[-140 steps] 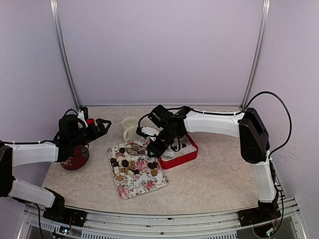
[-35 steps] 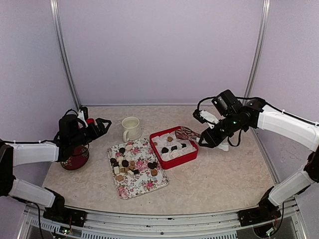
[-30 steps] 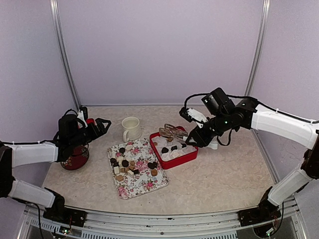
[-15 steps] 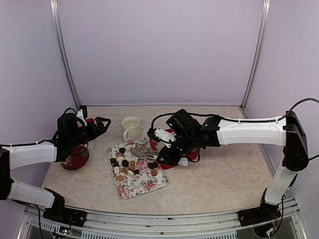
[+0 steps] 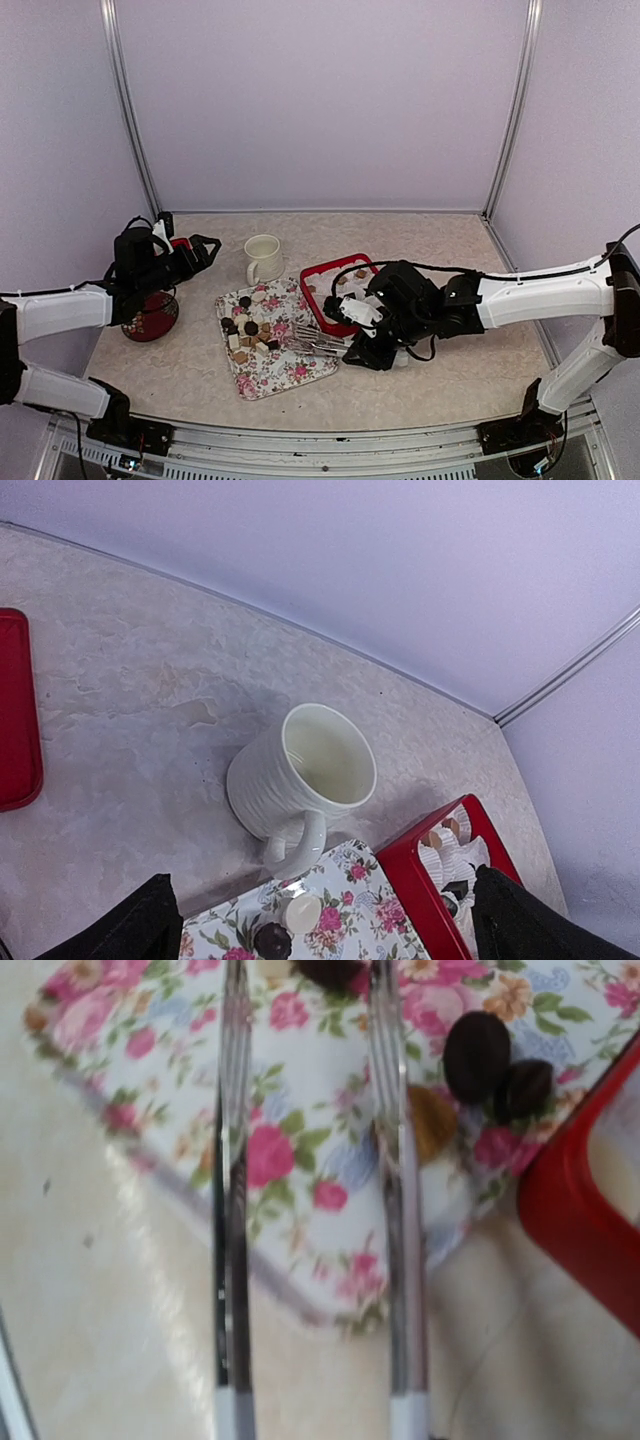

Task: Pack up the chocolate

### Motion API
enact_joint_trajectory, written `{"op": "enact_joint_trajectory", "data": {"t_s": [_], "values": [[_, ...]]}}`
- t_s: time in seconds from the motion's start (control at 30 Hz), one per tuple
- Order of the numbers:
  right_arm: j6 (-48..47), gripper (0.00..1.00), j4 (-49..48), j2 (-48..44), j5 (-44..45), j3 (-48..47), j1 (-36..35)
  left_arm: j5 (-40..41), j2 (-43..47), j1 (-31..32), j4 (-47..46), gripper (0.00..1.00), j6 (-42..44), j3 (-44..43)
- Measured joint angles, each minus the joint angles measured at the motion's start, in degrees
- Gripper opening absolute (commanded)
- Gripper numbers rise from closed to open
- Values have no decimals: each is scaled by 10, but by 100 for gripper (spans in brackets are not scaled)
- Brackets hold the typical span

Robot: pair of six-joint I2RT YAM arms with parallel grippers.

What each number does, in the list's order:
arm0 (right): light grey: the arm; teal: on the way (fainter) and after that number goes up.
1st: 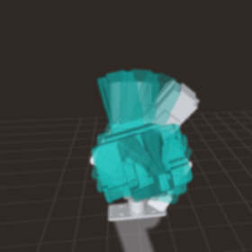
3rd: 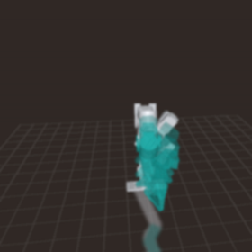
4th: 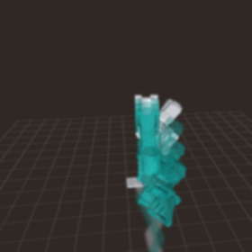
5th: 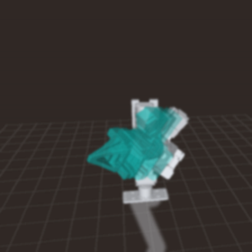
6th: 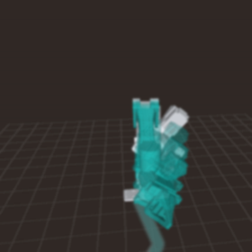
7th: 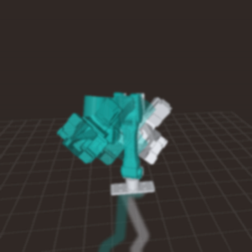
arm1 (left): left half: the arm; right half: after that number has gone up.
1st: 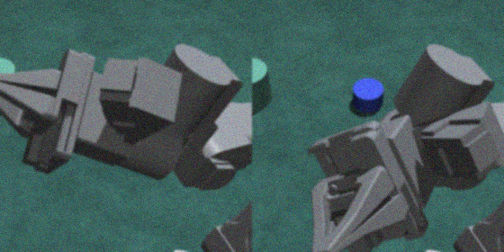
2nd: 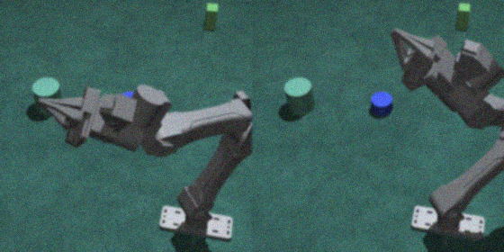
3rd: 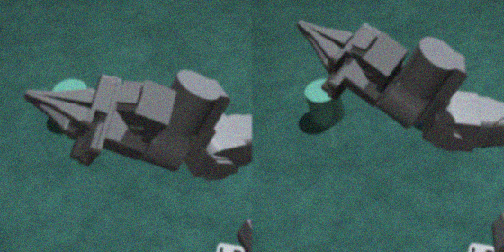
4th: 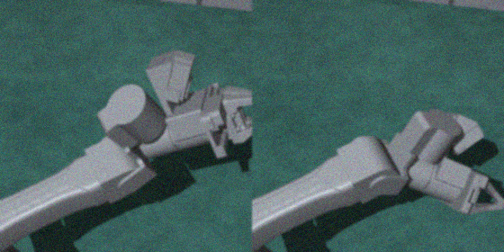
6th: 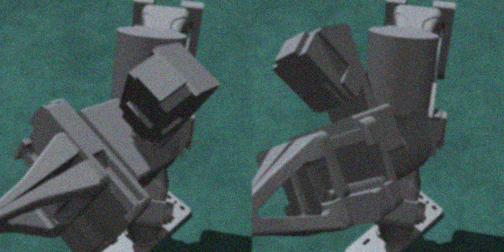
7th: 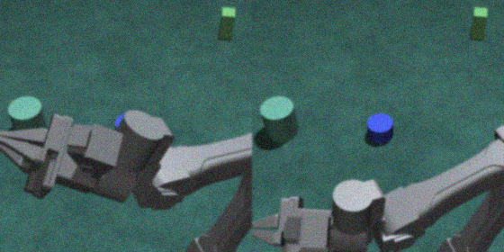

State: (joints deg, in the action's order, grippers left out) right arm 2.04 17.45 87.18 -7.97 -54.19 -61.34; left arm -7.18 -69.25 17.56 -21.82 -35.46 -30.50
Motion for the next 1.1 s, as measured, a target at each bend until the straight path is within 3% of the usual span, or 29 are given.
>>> {"op": "enact_joint_trajectory", "data": {"t_s": [0.27, 0.8, 1.1], "values": [[-40, 40, -45, -63, -8, 67, -4, 0, -2, 4, 0, 99, 0, 0], [-63, 46, -193, 71, -50, 82, -16, 9, 2, 9, 9, 99, 2, 0], [-51, 58, -250, 97, -53, 117, -17, 17, 3, 9, 20, 99, 2, -8]]}}
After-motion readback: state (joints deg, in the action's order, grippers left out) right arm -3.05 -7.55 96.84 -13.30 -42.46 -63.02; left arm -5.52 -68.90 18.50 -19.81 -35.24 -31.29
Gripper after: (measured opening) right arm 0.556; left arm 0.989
